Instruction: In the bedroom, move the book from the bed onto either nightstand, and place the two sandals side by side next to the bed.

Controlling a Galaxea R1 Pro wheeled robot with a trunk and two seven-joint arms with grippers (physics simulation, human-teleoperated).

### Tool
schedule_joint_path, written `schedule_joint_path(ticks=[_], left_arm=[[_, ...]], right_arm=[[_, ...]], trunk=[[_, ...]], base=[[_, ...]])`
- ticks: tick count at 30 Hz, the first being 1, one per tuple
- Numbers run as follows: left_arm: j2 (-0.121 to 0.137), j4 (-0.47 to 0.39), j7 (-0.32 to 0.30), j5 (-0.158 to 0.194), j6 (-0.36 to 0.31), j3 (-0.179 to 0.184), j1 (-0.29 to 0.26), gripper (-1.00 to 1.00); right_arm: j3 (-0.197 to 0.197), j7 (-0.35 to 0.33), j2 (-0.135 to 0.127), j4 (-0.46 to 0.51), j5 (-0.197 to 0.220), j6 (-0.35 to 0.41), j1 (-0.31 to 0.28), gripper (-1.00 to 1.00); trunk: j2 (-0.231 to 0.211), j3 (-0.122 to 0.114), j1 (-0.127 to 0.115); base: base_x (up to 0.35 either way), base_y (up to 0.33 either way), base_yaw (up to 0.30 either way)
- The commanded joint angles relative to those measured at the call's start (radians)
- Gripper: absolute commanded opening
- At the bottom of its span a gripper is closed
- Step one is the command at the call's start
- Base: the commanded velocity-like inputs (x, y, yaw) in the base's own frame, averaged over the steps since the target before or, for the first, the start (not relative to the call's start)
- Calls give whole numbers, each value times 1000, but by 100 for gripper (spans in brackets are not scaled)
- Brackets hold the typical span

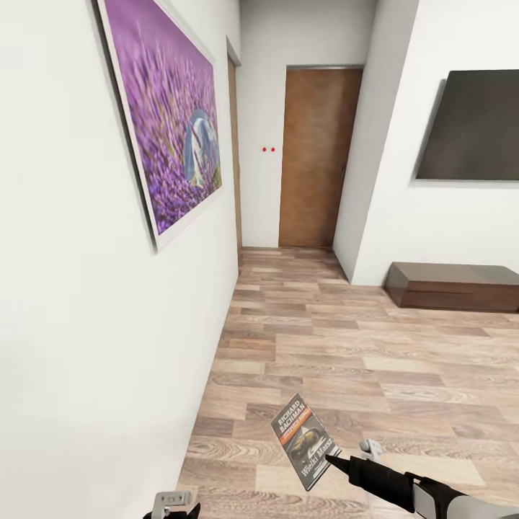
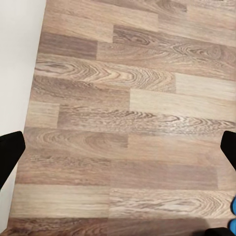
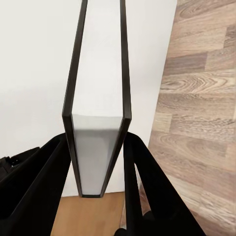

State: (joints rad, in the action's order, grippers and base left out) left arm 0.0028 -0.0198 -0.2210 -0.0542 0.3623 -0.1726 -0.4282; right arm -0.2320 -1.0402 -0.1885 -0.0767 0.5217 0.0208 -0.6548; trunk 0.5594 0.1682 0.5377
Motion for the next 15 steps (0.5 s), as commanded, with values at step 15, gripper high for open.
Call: schedule_joint_path(ticks=[15], left_arm=[[0, 1, -4, -6, 3, -8, -1, 100]], right_arm=[[-8, -5, 0, -3, 11, 2, -2, -100]], trunk=[[2, 2, 1]], base=[[31, 60, 0]])
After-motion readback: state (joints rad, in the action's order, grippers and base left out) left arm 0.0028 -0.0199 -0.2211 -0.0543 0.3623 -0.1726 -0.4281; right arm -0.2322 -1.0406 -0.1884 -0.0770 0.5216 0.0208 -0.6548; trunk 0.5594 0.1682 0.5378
